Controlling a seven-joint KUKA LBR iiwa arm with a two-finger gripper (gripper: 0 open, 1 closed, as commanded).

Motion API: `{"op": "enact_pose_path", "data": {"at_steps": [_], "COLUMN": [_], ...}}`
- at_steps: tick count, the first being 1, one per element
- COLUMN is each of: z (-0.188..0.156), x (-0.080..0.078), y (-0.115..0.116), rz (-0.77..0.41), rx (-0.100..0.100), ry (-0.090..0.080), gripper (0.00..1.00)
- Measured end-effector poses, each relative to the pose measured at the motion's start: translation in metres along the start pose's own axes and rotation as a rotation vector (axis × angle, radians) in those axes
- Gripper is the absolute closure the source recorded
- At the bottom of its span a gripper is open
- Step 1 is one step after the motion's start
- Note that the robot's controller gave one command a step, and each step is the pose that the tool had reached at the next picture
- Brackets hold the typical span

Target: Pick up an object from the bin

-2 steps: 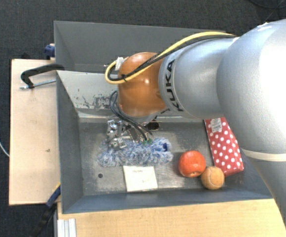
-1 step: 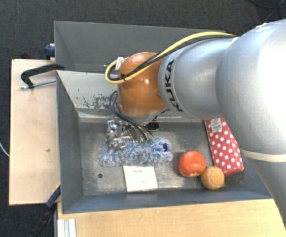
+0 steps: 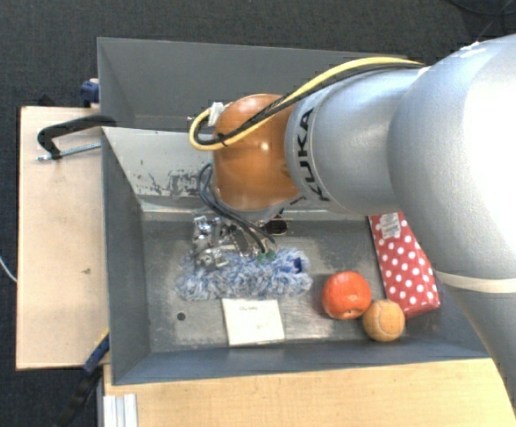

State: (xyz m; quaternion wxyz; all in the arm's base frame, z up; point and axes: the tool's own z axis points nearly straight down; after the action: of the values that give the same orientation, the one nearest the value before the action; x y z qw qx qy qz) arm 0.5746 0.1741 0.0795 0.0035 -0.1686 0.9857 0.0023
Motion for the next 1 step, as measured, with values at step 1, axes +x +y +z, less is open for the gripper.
{"op": "enact_pose_path", "data": {"at_steps": [1], "z": [0.0000], "x": [0.0000], "y": [0.0000], "rz": [0.000], "rx": [0.000], "ry": [0.000], "gripper": [1.00]}}
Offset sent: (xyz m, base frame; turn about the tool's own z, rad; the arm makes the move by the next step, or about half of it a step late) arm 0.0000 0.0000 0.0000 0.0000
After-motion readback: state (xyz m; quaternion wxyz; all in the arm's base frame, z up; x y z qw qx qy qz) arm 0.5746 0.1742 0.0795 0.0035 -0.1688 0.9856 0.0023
